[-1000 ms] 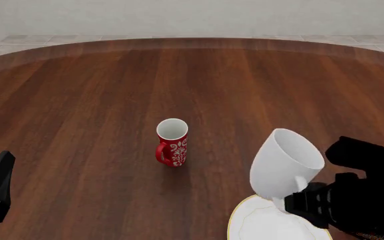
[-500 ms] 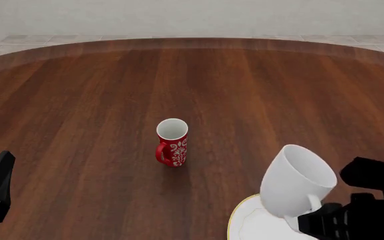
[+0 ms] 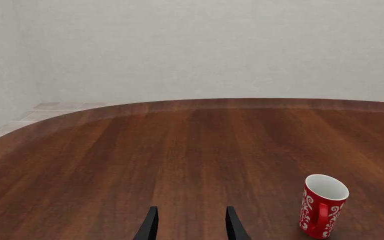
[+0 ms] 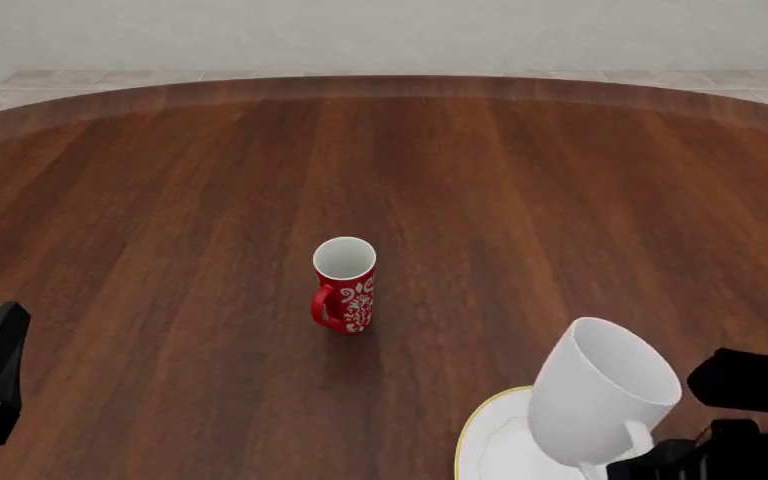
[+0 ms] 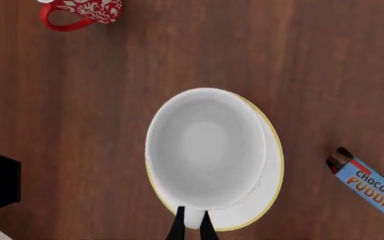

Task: Put the white mug on the plate.

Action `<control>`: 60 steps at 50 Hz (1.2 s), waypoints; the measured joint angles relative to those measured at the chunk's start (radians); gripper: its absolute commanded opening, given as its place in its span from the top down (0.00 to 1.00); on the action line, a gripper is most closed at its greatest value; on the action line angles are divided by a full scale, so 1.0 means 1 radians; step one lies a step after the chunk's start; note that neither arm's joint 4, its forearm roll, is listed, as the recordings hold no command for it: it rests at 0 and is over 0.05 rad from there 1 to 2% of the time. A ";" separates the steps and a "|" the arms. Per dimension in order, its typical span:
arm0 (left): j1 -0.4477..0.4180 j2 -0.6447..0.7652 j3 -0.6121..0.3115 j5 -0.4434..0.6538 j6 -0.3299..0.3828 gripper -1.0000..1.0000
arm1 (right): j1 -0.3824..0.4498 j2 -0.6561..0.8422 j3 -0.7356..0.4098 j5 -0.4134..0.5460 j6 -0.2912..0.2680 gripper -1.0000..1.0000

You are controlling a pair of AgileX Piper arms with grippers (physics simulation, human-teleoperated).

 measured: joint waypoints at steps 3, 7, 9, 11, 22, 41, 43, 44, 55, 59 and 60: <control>0.000 0.000 0.000 0.000 0.000 0.00 | 0.010 0.002 0.012 -0.008 0.008 1.00; 0.000 0.000 0.000 0.000 0.000 0.00 | 0.021 0.005 0.023 -0.017 0.017 1.00; 0.000 0.000 0.000 0.000 0.000 0.00 | 0.025 0.007 0.029 -0.021 0.021 1.00; 0.000 0.000 0.000 0.000 0.000 0.00 | 0.030 0.009 0.034 -0.027 0.025 1.00; 0.000 0.000 0.000 0.000 0.000 0.00 | 0.052 0.021 0.063 -0.058 0.047 1.00; 0.000 0.000 0.000 0.000 0.000 0.00 | 0.073 0.017 0.107 -0.091 0.077 1.00; 0.000 0.000 0.000 0.000 0.000 0.00 | 0.074 0.019 0.109 -0.096 0.079 1.00; 0.000 0.000 0.000 0.000 0.000 0.00 | 0.075 0.020 0.109 -0.099 0.080 1.00; 0.000 0.000 0.000 0.000 0.000 0.00 | 0.084 0.023 0.116 -0.115 0.085 1.00; 0.000 0.000 0.000 0.000 0.000 0.00 | 0.080 0.022 0.115 -0.113 0.082 0.00; 0.000 0.000 0.000 0.000 0.000 0.00 | 0.079 0.022 0.116 -0.112 0.082 0.00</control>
